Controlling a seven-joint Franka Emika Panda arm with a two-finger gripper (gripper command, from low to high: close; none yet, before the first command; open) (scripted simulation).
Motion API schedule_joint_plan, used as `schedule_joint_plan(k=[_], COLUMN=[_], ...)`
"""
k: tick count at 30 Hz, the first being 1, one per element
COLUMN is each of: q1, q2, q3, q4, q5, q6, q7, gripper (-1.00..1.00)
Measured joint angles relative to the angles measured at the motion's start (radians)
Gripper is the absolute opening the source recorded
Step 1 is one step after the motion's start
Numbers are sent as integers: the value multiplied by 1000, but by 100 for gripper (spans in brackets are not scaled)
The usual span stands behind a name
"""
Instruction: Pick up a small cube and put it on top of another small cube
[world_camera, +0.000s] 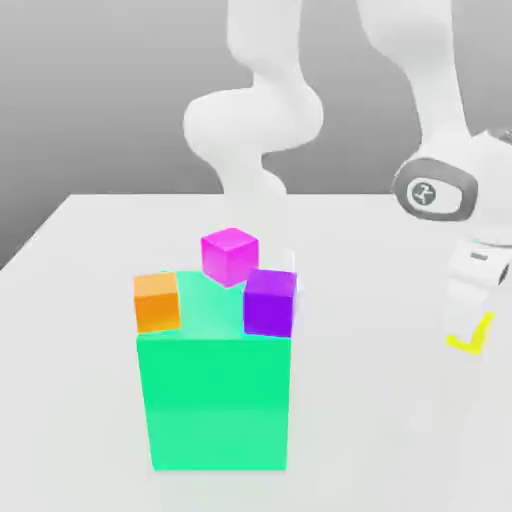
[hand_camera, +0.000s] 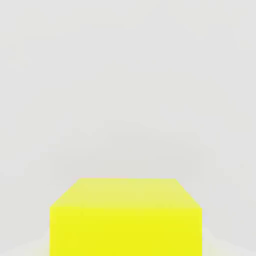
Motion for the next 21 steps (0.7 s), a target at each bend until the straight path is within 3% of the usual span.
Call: schedule_joint_plan(k=[6, 15, 19, 20, 21], q1=[-150, -350, -377, -378, -378], q2=[-189, -462, -436, -424, -424], q3=[-103, -320, -338, -339, -339], q4=[75, 190, 121, 102, 102], q5=[62, 64, 64, 64, 64], q6=[-259, -647, -553, -522, -522], q7=[-103, -191, -202, -203, -203], gripper=[-100, -100, -100, 100, 100])
